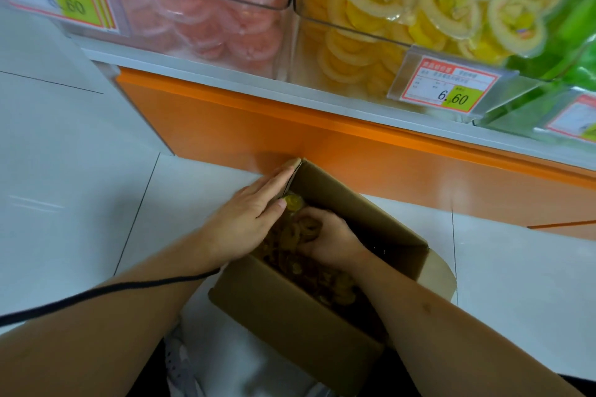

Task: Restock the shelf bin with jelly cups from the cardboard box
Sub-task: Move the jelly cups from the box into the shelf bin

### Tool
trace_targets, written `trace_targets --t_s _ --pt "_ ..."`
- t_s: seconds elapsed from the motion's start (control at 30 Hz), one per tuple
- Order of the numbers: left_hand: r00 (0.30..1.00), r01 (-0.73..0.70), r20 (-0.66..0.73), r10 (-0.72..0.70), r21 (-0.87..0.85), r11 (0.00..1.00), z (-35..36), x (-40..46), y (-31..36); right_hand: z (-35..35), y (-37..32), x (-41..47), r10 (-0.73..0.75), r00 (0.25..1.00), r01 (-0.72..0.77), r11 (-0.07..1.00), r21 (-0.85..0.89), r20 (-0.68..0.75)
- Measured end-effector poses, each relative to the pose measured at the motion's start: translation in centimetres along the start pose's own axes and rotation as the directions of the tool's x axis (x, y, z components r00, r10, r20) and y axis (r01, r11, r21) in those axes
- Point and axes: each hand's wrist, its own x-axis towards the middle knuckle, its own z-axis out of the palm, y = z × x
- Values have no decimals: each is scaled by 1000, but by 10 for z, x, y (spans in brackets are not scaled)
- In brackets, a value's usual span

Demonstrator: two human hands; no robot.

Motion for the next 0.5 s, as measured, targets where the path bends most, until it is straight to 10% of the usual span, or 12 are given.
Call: trace_targets --t_s 0.33,0.5 --pt "997 70 29 -73 93 993 -74 -25 112 -91 -111 -103 -302 939 317 946 71 -165" --pt "996 -13 74 45 -386 923 -93 -60 176 -129 -162 -159 -452 850 490 866 94 -271"
